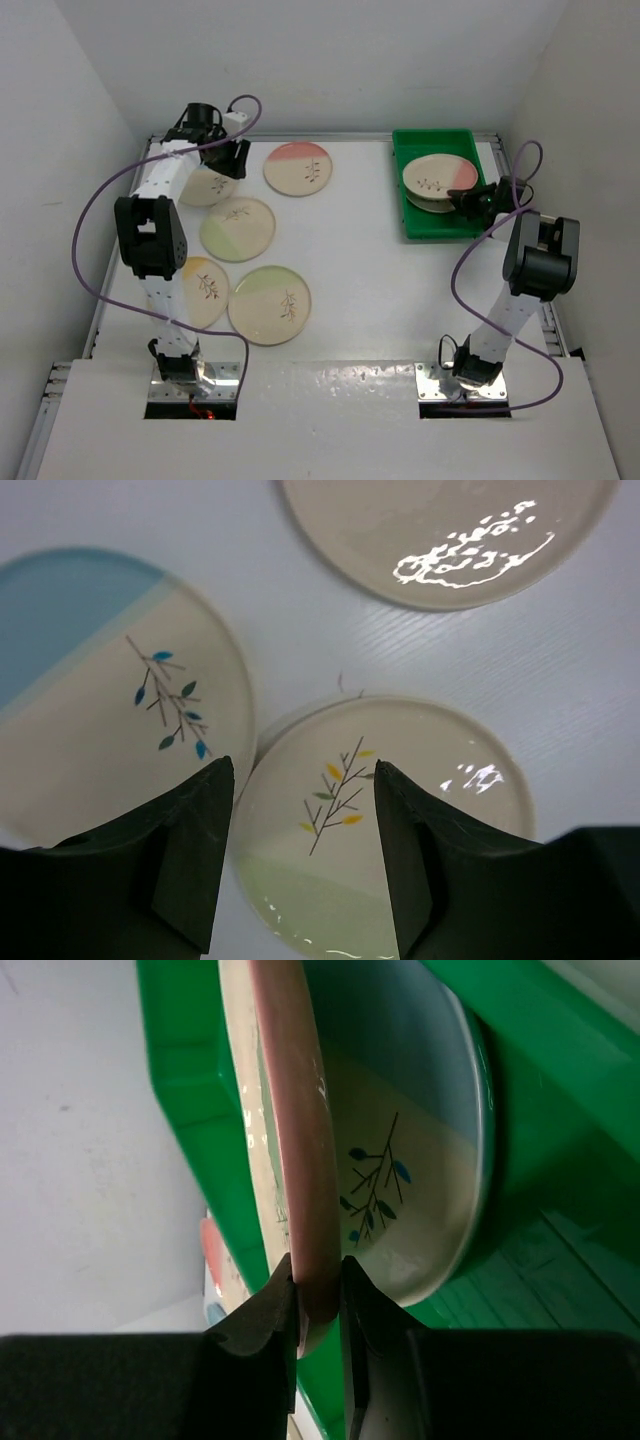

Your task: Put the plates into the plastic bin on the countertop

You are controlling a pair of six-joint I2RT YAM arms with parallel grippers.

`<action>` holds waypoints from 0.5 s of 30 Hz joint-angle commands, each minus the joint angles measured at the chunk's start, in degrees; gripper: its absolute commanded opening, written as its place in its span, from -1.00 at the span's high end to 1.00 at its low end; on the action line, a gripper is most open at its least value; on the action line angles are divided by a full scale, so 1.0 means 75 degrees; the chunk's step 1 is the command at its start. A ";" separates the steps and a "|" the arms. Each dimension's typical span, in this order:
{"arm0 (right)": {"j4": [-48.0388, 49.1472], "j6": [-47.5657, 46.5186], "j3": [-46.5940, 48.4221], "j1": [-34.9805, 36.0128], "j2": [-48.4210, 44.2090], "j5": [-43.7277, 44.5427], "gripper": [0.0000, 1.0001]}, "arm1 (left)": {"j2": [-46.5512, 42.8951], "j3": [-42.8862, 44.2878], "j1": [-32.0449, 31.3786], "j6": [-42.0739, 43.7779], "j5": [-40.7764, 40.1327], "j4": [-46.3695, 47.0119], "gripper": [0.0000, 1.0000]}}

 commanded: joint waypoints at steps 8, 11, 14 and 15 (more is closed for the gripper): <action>-0.0600 -0.0772 0.0372 0.0140 -0.0182 0.0034 0.30 | -0.0478 -0.0490 0.0814 -0.0104 -0.0421 0.0062 -0.24; -0.1956 -0.1533 0.0699 0.0269 -0.0299 0.0677 0.04 | -0.0548 -0.0818 0.1001 -0.0104 -0.0493 0.0062 -0.24; -0.3024 -0.1921 0.1134 0.0305 -0.0160 0.0994 -0.08 | -0.0548 -0.1006 0.1177 -0.0104 -0.0691 0.0062 -0.27; -0.3144 -0.2049 0.1227 0.0293 -0.0077 0.0995 -0.10 | -0.0548 -0.1007 0.1178 -0.0104 -0.0796 0.0062 -0.27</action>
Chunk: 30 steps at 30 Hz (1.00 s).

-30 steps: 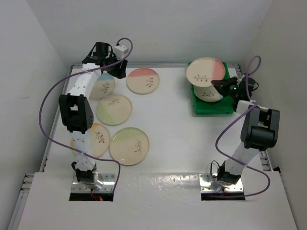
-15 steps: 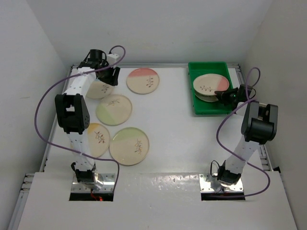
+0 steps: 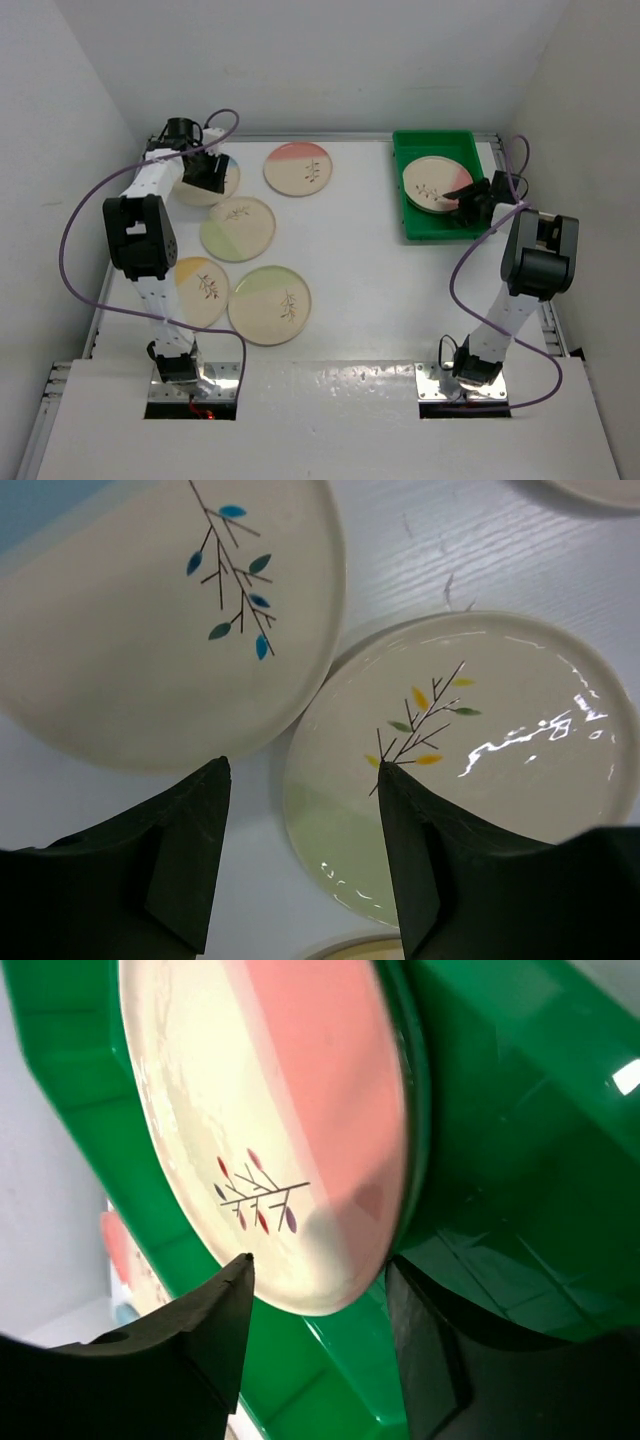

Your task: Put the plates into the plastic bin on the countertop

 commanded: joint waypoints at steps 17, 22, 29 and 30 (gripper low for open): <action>-0.3688 -0.2718 0.2190 0.1151 -0.0603 0.2545 -0.28 | -0.0006 -0.0978 0.0852 -0.0055 0.0634 -0.0322 -0.25; -0.3359 -0.3129 0.1651 0.1433 -0.1621 0.2767 -0.31 | 0.0074 -0.1261 0.0852 0.0086 0.0963 -0.0322 -0.17; -0.3253 -0.3633 0.1416 0.2019 -0.2420 0.3026 -0.31 | 0.0954 -0.1167 0.0699 -0.0055 0.0354 -0.0322 -0.01; -0.3230 -0.3808 0.1428 0.2217 -0.2455 0.3037 -0.34 | 0.0955 -0.1167 0.0572 0.0038 0.0354 -0.0322 0.08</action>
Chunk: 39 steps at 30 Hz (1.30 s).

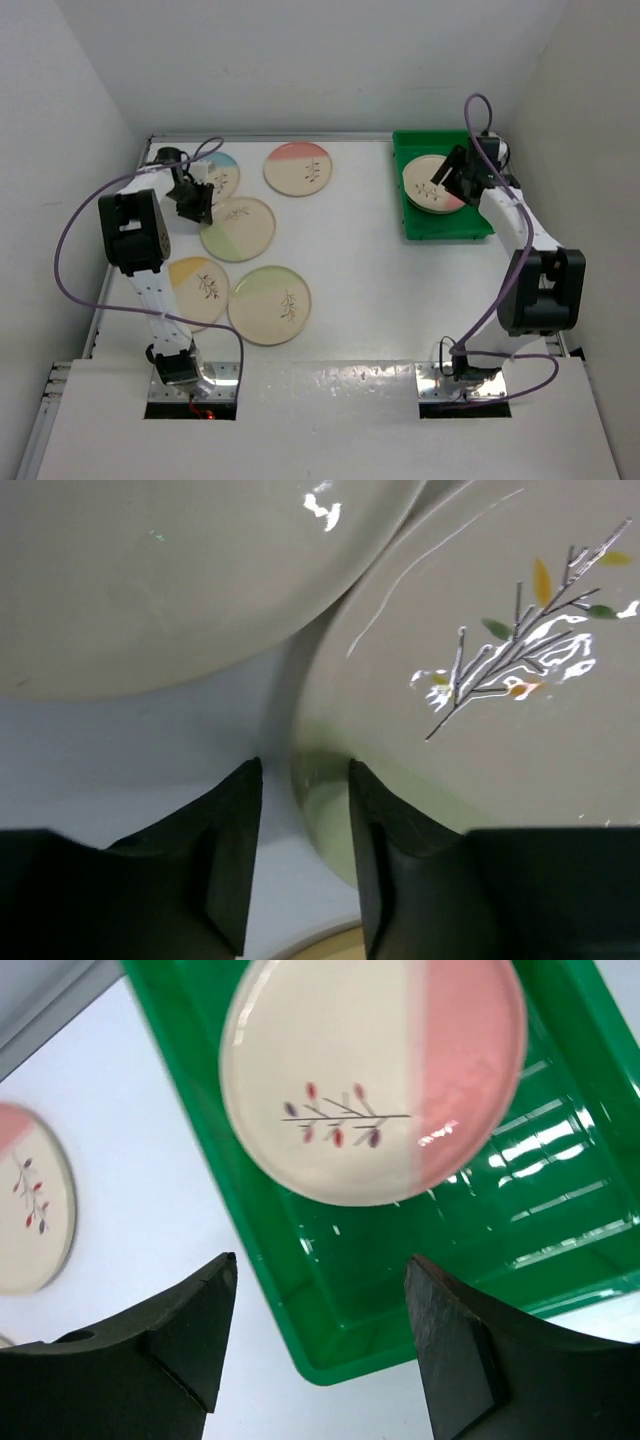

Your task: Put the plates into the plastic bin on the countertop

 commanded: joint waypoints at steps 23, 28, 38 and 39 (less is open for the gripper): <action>0.0519 -0.1124 0.3005 0.3650 0.4399 -0.5192 -0.59 | -0.1373 0.0737 -0.1839 0.0745 0.2096 -0.0206 1.00; 0.1116 -0.0375 0.3170 0.3579 0.5243 -0.5239 -0.59 | -0.1305 0.0667 -0.2085 0.0815 0.1956 -0.0206 1.00; 0.3694 0.1291 0.2198 0.3614 0.5748 -0.7008 0.24 | -0.0672 0.0749 -0.2250 0.0815 0.1803 0.0017 1.00; 0.3776 0.1303 0.2116 0.3638 0.5736 -0.7020 0.37 | -0.0567 0.0830 -0.2250 0.0815 0.1803 0.0098 1.00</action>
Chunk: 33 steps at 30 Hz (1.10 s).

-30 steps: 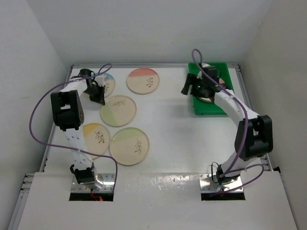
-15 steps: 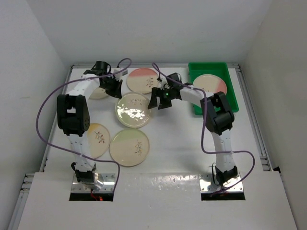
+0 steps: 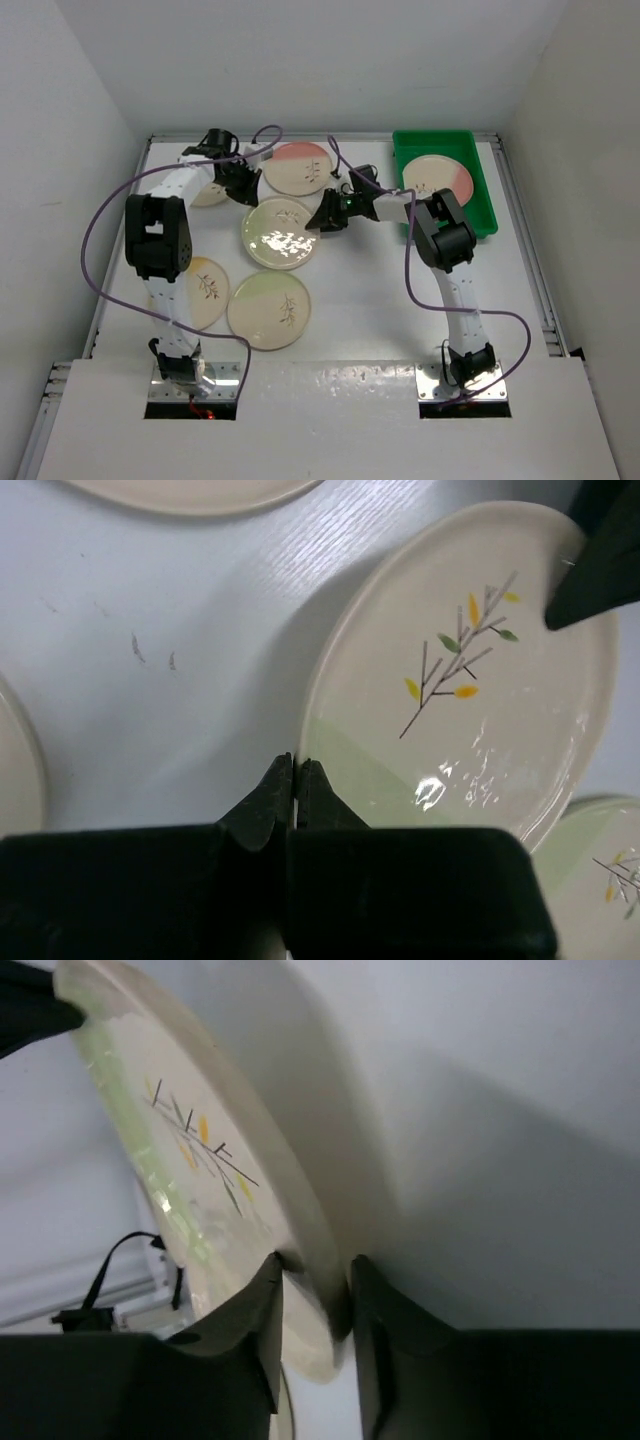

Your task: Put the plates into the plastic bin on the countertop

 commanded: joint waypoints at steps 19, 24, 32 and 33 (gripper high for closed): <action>0.1817 0.1598 -0.2127 -0.2213 -0.4124 0.1002 1.00 | -0.0501 0.1250 0.0408 -0.0315 -0.0154 0.0207 -0.02; 0.2950 0.2991 -0.3787 -0.3959 -0.4920 0.2130 1.00 | -0.0666 0.0933 0.0478 -0.0139 -0.0225 0.0125 -0.02; 0.3880 0.3768 -0.4333 -0.5307 -0.4829 0.2927 1.00 | -0.0666 0.0769 0.0408 -0.0139 -0.0154 0.0054 -0.02; 0.3799 0.3675 -0.4297 -0.5355 -0.4770 0.2997 1.00 | -0.0666 0.0699 0.0338 -0.0139 -0.0154 0.0054 -0.02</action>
